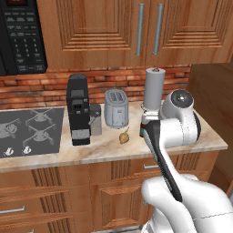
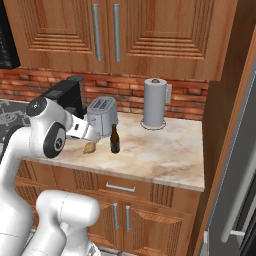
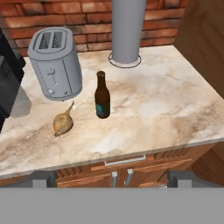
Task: Place the beer and liquor on the top shelf of the fridge to keep them out of children's reach, and place the onion on lower shelves for easy access.
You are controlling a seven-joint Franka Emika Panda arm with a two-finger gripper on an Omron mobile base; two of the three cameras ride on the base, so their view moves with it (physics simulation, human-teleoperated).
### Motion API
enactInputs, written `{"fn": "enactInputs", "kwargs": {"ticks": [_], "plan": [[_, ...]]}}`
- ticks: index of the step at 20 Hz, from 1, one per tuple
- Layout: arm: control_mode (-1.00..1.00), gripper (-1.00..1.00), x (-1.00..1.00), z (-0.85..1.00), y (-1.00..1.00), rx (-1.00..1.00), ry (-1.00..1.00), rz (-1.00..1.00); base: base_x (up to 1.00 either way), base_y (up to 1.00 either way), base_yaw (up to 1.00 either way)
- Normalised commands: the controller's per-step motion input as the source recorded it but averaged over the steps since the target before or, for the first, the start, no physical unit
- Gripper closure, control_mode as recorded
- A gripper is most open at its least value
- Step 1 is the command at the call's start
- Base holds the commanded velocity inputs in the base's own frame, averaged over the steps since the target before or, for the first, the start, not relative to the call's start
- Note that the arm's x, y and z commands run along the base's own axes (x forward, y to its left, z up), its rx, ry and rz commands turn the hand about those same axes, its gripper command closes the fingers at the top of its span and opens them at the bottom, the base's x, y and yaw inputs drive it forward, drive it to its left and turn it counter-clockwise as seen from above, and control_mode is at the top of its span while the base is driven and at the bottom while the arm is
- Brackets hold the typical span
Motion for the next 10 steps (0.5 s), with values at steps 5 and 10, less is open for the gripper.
{"fn": "enactInputs", "kwargs": {"ticks": [5, 10], "plan": [[-1.0, -1.0, 0.26, -0.13, -0.17, -0.01, 0.01, 0.0, 0.0, 0.0, 0.0], [-1.0, -1.0, 0.3, -0.1, -0.24, 0.0, 0.0, 0.0, 0.0, 0.0, 0.0]]}}
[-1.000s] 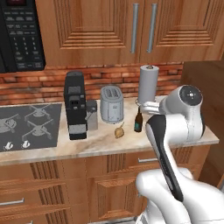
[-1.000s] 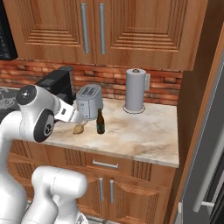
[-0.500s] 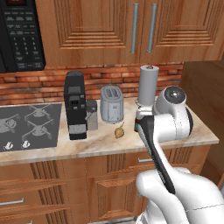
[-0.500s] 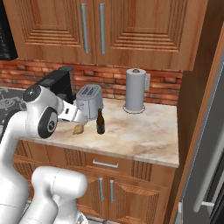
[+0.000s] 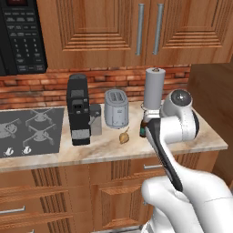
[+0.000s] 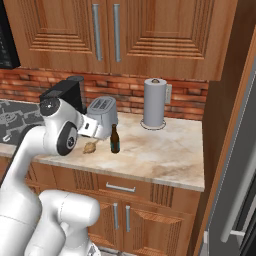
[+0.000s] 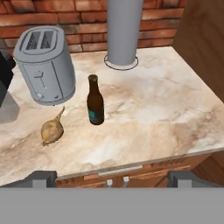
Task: Place the beer and liquor on the top shelf of the fridge to keep them out of children's reach, and place the onion on lower shelves for easy access.
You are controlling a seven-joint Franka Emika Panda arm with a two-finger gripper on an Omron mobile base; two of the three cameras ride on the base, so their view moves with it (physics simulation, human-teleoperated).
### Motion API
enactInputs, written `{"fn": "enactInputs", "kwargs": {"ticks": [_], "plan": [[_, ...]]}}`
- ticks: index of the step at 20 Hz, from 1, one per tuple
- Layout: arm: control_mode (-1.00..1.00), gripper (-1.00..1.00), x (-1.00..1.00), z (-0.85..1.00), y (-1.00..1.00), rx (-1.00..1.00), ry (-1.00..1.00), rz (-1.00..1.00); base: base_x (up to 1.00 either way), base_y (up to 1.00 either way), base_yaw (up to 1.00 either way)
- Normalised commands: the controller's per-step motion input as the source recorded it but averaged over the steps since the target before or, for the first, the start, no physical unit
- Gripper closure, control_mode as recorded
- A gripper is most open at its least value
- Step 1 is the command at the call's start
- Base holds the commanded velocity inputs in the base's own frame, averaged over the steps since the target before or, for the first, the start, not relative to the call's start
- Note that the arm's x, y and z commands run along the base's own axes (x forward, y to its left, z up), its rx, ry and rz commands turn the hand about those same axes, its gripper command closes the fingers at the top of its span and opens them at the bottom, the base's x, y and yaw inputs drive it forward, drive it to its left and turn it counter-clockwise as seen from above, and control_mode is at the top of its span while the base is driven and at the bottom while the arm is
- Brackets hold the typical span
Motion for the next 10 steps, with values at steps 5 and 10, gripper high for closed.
{"fn": "enactInputs", "kwargs": {"ticks": [5, 10], "plan": [[-1.0, -1.0, 0.32, -0.15, -0.15, 0.0, 0.0, 0.0, 0.0, 0.0, 0.0], [-1.0, -1.0, 0.3, -0.16, 0.0, 0.0, 0.0, 0.0, 0.0, 0.0, 0.0]]}}
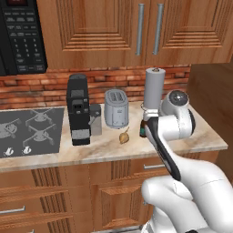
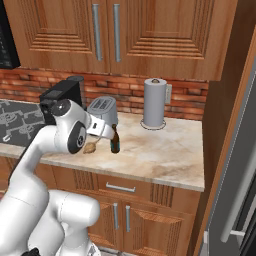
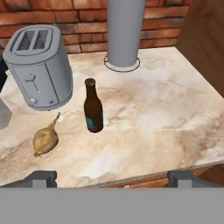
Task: Place the beer and liquor on the top shelf of the fridge to keep them out of children's reach, and place the onion on lower shelves for easy access.
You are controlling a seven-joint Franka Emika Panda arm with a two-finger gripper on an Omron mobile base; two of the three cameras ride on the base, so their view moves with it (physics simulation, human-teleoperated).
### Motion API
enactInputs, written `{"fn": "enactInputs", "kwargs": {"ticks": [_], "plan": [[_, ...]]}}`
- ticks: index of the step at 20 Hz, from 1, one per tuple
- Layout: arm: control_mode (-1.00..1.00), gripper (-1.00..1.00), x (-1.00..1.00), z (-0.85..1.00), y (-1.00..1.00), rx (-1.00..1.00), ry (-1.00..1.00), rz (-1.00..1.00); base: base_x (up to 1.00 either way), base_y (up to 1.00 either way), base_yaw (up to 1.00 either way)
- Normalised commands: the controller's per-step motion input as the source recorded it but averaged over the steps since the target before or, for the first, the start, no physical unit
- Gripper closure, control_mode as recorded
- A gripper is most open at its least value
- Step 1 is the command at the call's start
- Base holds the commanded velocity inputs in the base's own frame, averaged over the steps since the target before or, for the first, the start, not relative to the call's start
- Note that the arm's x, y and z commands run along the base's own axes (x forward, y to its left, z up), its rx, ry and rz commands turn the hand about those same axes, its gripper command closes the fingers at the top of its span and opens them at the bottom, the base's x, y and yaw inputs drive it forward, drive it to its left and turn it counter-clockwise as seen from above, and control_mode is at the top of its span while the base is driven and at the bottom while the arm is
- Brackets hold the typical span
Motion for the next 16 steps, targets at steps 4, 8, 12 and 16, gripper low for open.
{"fn": "enactInputs", "kwargs": {"ticks": [4, 8, 12, 16], "plan": [[-1.0, -1.0, 0.28, -0.14, 0.01, 0.0, 0.0, 0.0, 0.0, 0.0, 0.0], [-1.0, -1.0, 0.28, -0.14, 0.01, 0.0, 0.0, 0.0, 0.0, 0.0, 0.0], [-1.0, -1.0, 0.27, -0.17, 0.0, 0.0, 0.0, 0.0, 0.0, 0.0, 0.0], [-1.0, -1.0, 0.28, -0.23, 0.0, 0.0, 0.02, 0.0, 0.0, 0.0, 0.0]]}}
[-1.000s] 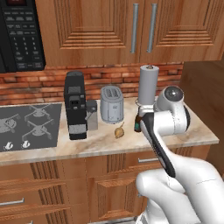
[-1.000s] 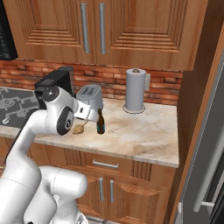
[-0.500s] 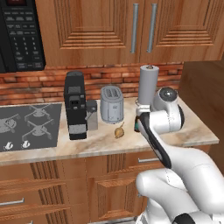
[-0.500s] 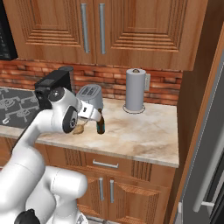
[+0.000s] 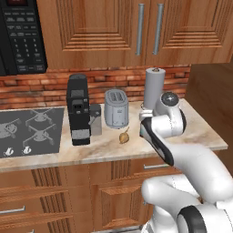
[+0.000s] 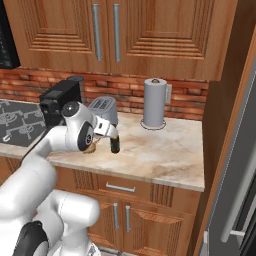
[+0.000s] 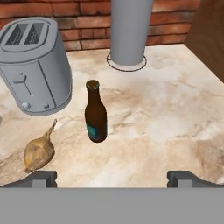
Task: Place the beer and liquor on the top shelf of the fridge to keep them out of children's reach, and place the onion on lower shelves for easy access.
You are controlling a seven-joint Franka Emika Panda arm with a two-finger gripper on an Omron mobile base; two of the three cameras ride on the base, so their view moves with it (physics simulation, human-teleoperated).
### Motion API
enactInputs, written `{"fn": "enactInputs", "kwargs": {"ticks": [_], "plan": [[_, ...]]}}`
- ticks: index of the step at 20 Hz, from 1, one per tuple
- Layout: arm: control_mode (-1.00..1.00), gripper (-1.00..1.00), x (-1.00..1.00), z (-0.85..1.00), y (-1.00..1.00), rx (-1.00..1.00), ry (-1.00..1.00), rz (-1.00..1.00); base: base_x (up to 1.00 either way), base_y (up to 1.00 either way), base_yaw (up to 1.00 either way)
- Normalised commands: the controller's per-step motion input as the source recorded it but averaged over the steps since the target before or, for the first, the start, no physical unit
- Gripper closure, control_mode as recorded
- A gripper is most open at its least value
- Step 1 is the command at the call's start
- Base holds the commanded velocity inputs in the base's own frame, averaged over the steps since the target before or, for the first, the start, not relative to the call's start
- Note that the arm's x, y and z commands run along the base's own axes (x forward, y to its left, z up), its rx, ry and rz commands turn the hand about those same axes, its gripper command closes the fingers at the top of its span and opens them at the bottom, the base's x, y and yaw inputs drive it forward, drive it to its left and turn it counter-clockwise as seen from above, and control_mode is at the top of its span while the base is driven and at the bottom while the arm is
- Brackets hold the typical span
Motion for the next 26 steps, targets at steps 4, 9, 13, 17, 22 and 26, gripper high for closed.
{"fn": "enactInputs", "kwargs": {"ticks": [4, 9, 13, 17, 22, 26], "plan": [[-1.0, -1.0, 0.31, -0.26, 0.0, 0.0, 0.03, 0.0, 0.0, 0.0, 0.0], [-1.0, -1.0, 0.31, -0.24, 0.0, 0.0, 0.03, 0.0, 0.0, 0.0, 0.0], [-1.0, -1.0, 0.32, -0.19, 0.0, 0.0, 0.03, 0.0, 0.0, 0.0, 0.0], [-1.0, -1.0, 0.34, -0.15, 0.0, 0.0, 0.04, 0.0, 0.0, 0.0, 0.0], [-1.0, -1.0, 0.33, -0.15, 0.0, 0.0, 0.03, 0.0, 0.0, 0.0, 0.0], [-1.0, -1.0, 0.31, -0.16, 0.0, 0.0, 0.03, 0.0, 0.0, 0.0, 0.0]]}}
